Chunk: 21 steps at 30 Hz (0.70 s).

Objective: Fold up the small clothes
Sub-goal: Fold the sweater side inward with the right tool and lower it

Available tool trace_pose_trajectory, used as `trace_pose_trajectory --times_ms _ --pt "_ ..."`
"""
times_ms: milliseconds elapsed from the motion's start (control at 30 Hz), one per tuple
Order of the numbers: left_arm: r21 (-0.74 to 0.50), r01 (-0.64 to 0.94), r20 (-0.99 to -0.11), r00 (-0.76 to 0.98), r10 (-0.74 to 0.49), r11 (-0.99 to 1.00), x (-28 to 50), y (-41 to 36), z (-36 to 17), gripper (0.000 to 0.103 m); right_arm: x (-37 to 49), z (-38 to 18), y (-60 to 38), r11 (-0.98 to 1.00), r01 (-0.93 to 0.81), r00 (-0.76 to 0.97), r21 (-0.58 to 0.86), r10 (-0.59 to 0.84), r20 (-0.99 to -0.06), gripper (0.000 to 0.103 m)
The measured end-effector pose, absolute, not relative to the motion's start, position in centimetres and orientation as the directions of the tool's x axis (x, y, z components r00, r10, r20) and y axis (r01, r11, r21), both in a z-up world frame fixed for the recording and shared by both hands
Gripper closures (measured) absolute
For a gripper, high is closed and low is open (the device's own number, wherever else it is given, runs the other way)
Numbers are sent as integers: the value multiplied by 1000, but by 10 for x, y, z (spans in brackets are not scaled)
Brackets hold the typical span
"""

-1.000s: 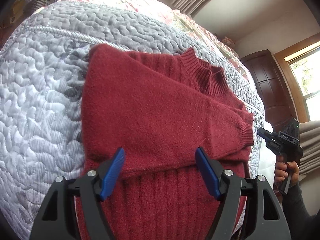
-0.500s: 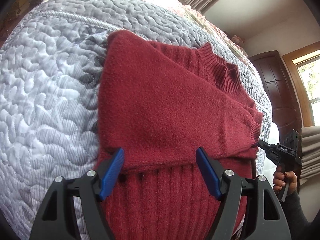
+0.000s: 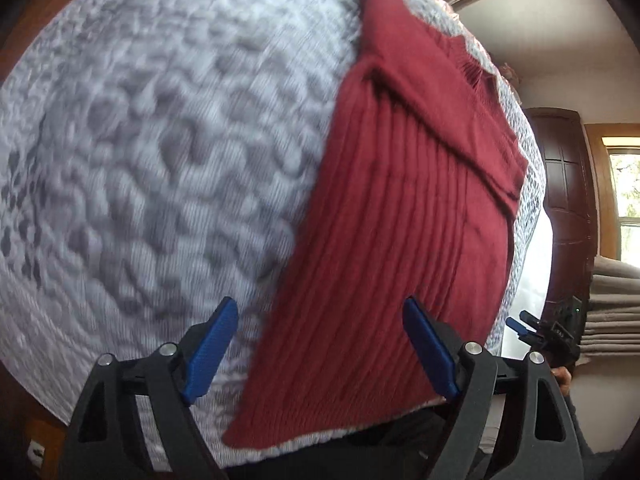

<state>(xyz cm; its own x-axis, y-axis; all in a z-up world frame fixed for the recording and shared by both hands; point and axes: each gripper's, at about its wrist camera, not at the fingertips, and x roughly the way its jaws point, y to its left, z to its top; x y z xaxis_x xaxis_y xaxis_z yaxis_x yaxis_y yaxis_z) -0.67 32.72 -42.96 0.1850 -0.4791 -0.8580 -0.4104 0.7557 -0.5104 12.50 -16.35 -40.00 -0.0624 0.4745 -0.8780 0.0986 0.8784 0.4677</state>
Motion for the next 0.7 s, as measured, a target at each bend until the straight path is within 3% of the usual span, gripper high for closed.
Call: trace_pose_trajectory --times_ms 200,367,533,600,633,700 --pt "-516 -454 -837 89 -540 726 -66 315 -466 18 56 -432 -196 855 214 -119 472 503 -856 30" --pt "-574 -491 -776 69 -627 656 -94 305 -484 18 38 -453 -205 817 265 -138 512 557 -819 30" --pt "-582 -493 -766 65 -639 647 -104 300 -491 20 35 -466 -195 804 256 -148 536 581 -801 28" --pt "-598 -500 -756 91 -648 627 -105 301 -492 28 37 -469 -191 806 245 -154 538 580 -800 28" --pt "-606 -497 -751 101 -653 620 -106 301 -491 40 40 -471 -187 805 240 -158 543 584 -796 28" --pt "-612 -487 -749 106 -654 623 -105 301 -492 49 36 -473 -182 800 226 -168 556 595 -786 29"
